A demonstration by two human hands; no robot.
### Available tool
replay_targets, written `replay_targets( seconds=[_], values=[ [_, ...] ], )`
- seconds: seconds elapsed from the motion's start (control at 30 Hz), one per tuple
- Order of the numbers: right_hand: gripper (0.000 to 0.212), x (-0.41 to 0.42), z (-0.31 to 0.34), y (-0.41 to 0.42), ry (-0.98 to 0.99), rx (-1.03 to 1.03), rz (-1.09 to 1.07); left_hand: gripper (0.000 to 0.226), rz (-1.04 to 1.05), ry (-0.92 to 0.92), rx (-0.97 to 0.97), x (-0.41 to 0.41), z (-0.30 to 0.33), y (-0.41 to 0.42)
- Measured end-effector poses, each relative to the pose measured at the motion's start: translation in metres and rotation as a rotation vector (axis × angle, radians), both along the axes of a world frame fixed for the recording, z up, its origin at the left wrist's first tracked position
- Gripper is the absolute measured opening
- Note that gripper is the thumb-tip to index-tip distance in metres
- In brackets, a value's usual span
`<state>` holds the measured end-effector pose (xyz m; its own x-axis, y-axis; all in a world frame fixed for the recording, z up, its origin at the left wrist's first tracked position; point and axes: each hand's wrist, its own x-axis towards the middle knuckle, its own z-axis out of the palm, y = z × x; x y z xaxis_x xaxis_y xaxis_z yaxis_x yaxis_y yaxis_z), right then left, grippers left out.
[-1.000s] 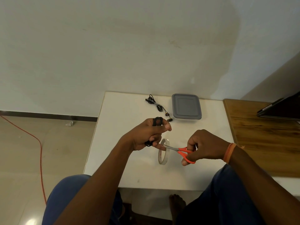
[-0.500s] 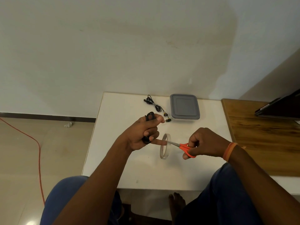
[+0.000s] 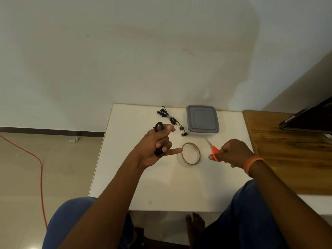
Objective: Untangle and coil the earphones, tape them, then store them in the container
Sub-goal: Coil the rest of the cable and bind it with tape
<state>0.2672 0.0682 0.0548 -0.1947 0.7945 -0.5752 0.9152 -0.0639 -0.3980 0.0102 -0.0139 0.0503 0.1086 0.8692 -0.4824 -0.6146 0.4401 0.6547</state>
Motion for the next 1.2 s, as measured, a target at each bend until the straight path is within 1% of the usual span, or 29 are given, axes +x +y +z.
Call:
replay_targets(
  seconds=[0.03, 0.07, 0.13, 0.27, 0.3, 0.37, 0.47, 0.53, 0.6, 0.77, 0.87, 0.97, 1.03, 1.13, 1.2],
  values=[
    [0.044, -0.002, -0.005, 0.001, -0.085, 0.054, 0.003, 0.012, 0.006, 0.019, -0.004, 0.000, 0.000, 0.001],
    [0.043, -0.007, -0.010, 0.001, -0.121, 0.099, 0.000, 0.012, 0.007, 0.042, -0.006, 0.000, -0.001, 0.001],
    [0.040, -0.022, -0.022, 0.000, -0.126, 0.166, 0.003, 0.013, -0.001, 0.092, -0.009, 0.002, -0.003, 0.002],
    [0.041, -0.044, -0.052, -0.011, -0.184, 0.205, -0.024, 0.013, -0.031, 0.163, -0.004, 0.004, -0.003, 0.001],
    [0.040, -0.043, -0.058, -0.013, -0.182, 0.216, -0.087, 0.014, -0.038, 0.171, 0.000, 0.004, -0.003, 0.001],
    [0.039, -0.036, -0.069, -0.017, -0.125, 0.240, -0.293, 0.014, -0.045, 0.172, 0.011, 0.004, -0.003, 0.000],
    [0.043, -0.023, -0.078, -0.021, -0.067, 0.274, -0.566, 0.014, -0.050, 0.176, 0.020, 0.005, -0.001, 0.001],
    [0.045, -0.018, -0.078, -0.023, -0.098, 0.275, -0.621, 0.014, -0.062, 0.192, 0.026, 0.006, -0.001, 0.001],
    [0.049, -0.015, -0.076, -0.024, -0.155, 0.276, -0.599, 0.015, -0.072, 0.208, 0.031, 0.006, -0.001, 0.001],
    [0.050, -0.012, -0.072, -0.019, -0.246, 0.206, -0.418, 0.014, -0.082, 0.217, 0.042, 0.007, 0.000, 0.001],
    [0.046, -0.012, -0.068, -0.013, -0.301, 0.172, -0.372, 0.015, -0.089, 0.225, 0.047, 0.007, -0.001, 0.001],
    [0.046, -0.012, -0.071, -0.011, -0.260, 0.131, -0.441, 0.015, -0.099, 0.243, 0.052, 0.007, -0.002, 0.001],
    [0.045, -0.013, -0.074, -0.010, -0.189, 0.052, -0.539, 0.015, -0.101, 0.251, 0.051, 0.008, -0.002, 0.001],
    [0.037, -0.013, -0.078, -0.005, -0.046, -0.098, -0.678, 0.015, -0.103, 0.247, 0.051, 0.008, -0.003, 0.001],
    [0.032, -0.013, -0.075, -0.003, -0.008, -0.129, -0.687, 0.015, -0.101, 0.245, 0.050, 0.008, -0.003, 0.002]
  ],
)
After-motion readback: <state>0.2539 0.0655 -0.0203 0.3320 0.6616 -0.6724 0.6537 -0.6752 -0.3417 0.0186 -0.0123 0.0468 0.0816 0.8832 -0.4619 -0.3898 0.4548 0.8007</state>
